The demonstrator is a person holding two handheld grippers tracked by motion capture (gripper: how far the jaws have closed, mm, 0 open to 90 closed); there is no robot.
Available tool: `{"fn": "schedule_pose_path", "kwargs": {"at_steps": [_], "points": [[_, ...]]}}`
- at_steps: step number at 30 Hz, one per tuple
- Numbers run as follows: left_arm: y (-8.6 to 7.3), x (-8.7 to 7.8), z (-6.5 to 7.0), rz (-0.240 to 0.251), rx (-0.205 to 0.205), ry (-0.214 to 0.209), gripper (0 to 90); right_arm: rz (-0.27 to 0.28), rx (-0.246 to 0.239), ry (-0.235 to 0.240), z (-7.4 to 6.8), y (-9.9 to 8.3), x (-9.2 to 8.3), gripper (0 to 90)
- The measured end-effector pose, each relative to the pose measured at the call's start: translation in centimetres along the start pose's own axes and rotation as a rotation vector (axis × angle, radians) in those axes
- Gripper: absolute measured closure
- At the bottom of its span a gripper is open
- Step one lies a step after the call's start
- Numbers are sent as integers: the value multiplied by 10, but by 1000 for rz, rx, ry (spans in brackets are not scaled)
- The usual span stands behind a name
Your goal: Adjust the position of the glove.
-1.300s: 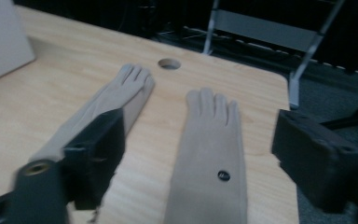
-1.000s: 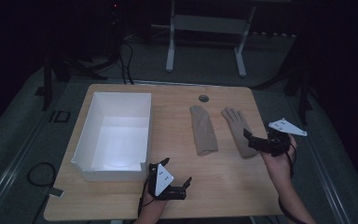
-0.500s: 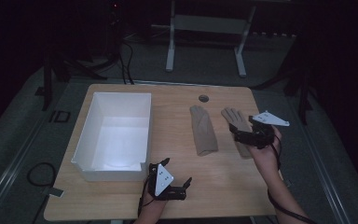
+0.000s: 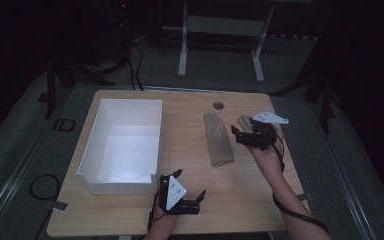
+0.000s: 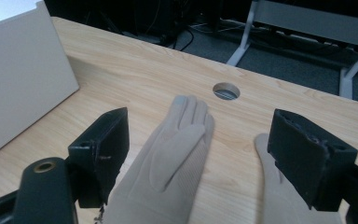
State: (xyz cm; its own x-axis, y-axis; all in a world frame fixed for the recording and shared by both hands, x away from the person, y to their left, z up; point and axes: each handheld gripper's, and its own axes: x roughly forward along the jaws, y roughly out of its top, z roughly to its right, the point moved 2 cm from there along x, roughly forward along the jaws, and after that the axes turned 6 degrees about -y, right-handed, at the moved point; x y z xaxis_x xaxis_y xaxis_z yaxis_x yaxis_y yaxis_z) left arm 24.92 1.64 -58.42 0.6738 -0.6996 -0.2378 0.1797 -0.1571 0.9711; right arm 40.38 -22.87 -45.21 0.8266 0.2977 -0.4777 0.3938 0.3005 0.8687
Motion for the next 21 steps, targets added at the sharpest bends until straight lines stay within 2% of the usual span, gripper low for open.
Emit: {"fn": "schedule_pose_path", "kwargs": {"at_steps": [10,12,21], "points": [[0,0,1,3,0,-5,3,-31,6,8,-10,1,33,241],[0,0,0,1,0,-9,3,-48,7,12,-10,0,39,282],[0,0,1,4,-5,-19,3,-121,37,22,-9,-7,67,344]]}}
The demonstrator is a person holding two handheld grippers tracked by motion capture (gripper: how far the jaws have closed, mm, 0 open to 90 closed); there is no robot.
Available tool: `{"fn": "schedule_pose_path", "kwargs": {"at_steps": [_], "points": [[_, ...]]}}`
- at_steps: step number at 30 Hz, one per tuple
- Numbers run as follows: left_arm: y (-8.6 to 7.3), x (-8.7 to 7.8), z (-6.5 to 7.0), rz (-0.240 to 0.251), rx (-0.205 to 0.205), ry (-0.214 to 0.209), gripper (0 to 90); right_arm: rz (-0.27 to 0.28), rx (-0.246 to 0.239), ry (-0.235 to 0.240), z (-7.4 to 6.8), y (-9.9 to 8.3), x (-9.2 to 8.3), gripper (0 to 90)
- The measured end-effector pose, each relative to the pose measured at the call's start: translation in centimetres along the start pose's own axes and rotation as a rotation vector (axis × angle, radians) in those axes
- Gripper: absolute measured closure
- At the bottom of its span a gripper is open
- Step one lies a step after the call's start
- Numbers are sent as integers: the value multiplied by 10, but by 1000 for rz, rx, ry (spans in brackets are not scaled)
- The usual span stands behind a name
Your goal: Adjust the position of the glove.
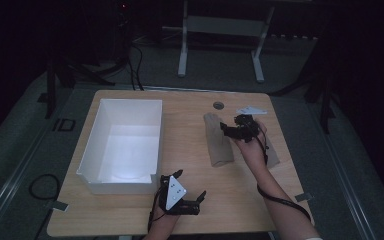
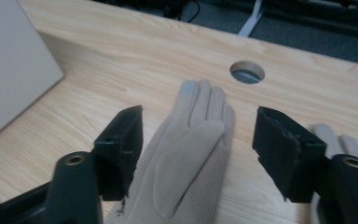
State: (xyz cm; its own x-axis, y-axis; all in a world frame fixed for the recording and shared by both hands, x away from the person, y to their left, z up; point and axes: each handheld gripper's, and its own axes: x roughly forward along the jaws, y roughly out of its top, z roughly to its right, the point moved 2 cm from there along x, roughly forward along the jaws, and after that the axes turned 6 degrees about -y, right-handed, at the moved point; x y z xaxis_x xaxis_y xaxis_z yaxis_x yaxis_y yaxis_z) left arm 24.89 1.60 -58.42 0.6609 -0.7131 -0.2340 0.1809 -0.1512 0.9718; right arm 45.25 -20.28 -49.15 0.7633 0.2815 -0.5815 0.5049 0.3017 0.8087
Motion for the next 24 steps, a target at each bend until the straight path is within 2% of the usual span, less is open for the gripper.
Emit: {"fn": "schedule_pose_path", "kwargs": {"at_steps": [5,6,9,11,14,19,22,24], "points": [[0,0,0,0,0,1,3,-48,-3,16,-2,-9,15,397],[0,0,0,1,-1,2,3,-77,0,24,-2,-14,24,440],[0,0,0,2,0,2,3,-108,18,28,-1,-20,34,490],[0,0,0,4,-3,3,3,-130,34,35,0,-24,41,507],[0,0,0,6,-7,3,3,-158,31,27,1,-29,49,506],[0,0,0,5,-2,3,3,-194,19,-13,0,-39,61,503],[0,0,0,5,-3,3,3,-206,22,-3,-1,-48,69,518],[0,0,0,3,-1,3,3,-185,15,-2,-1,-50,69,551]]}}
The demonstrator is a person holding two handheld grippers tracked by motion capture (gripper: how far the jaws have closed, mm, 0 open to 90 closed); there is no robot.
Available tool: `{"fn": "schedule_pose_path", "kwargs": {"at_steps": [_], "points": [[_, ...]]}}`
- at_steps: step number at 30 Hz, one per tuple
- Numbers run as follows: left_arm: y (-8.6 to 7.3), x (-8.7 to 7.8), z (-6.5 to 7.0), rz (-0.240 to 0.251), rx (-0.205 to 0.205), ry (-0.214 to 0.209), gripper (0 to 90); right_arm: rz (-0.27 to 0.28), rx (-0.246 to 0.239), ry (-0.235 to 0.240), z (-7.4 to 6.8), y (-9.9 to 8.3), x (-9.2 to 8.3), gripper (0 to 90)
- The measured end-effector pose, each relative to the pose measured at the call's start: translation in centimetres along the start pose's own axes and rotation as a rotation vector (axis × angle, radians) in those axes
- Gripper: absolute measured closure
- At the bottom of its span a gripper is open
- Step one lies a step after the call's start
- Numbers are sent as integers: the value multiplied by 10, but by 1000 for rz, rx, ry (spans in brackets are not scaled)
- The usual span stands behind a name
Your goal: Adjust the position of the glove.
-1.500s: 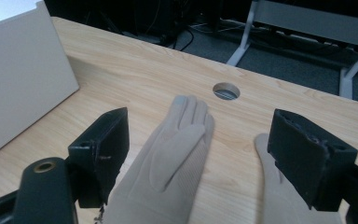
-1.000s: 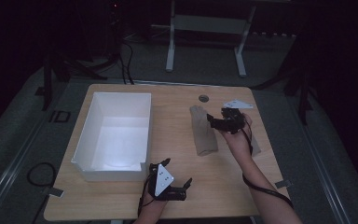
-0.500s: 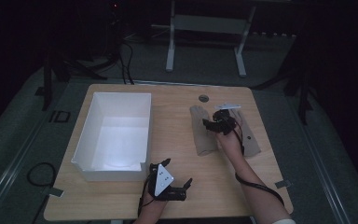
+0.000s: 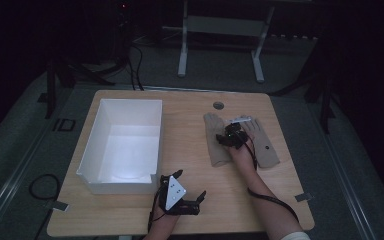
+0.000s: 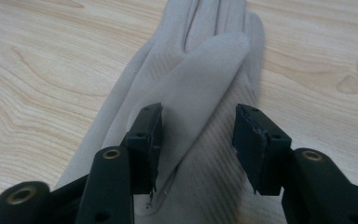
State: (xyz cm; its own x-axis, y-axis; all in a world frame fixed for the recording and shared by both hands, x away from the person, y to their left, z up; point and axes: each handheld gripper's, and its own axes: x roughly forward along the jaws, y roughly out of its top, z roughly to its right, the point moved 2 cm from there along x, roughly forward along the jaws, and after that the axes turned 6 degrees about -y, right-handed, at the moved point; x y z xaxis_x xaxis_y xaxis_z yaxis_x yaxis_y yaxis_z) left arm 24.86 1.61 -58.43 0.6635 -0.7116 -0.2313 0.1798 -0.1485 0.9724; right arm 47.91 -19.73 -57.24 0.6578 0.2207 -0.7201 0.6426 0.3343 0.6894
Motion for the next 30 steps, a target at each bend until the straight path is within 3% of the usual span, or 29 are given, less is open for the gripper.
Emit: {"fn": "schedule_pose_path", "kwargs": {"at_steps": [5,12,16,24,28,30], "points": [[0,0,0,-1,1,1,3,0,-2,16,-3,-1,-1,753],[0,0,0,-2,1,5,3,3,73,69,-3,3,-13,807],[0,0,1,-4,3,6,3,58,107,83,-6,11,-37,807],[0,1,1,-5,10,7,3,192,102,91,-21,12,-95,807],[0,1,1,-5,10,5,3,205,117,91,-26,7,-112,806],[0,1,1,-5,10,7,3,203,148,93,-31,-4,-120,806]]}}
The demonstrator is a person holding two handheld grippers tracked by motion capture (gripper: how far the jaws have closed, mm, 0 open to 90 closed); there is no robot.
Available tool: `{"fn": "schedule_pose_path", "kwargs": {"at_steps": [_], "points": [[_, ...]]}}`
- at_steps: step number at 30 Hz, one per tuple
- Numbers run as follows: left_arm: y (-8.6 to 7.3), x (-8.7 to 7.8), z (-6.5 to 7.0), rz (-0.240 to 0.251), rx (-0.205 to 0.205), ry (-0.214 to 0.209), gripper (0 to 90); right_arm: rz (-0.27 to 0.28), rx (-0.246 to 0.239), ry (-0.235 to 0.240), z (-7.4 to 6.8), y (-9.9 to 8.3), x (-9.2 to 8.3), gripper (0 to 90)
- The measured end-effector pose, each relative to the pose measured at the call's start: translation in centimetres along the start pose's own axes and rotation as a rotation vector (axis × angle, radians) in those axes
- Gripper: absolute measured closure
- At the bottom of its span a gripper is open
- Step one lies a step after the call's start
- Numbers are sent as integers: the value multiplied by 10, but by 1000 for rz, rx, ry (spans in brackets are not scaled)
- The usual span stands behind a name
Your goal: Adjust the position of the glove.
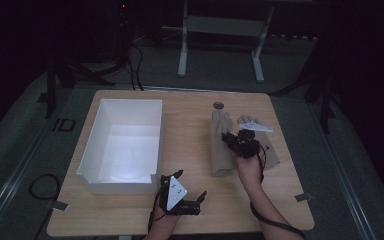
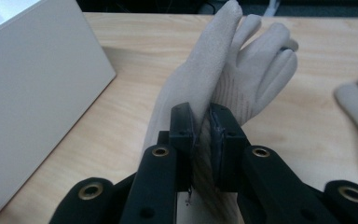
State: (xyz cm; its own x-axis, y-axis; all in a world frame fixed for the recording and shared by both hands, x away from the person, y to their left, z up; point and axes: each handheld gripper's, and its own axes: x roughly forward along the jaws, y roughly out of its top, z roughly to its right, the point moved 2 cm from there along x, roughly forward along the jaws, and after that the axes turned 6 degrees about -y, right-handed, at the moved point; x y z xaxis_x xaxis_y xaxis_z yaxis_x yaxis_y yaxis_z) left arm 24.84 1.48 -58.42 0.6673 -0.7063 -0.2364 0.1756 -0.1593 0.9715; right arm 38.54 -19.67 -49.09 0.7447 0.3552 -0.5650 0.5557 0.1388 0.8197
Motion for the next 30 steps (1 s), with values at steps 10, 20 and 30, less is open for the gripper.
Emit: {"fn": "schedule_pose_path", "kwargs": {"at_steps": [10,20,30], "points": [[0,0,0,-1,-1,-2,3,-63,26,-10,2,-40,5,805],[0,1,0,-7,2,-4,3,-126,-8,-75,8,-70,23,787],[0,1,0,-7,2,-8,3,-116,25,-46,15,-82,28,594]]}}
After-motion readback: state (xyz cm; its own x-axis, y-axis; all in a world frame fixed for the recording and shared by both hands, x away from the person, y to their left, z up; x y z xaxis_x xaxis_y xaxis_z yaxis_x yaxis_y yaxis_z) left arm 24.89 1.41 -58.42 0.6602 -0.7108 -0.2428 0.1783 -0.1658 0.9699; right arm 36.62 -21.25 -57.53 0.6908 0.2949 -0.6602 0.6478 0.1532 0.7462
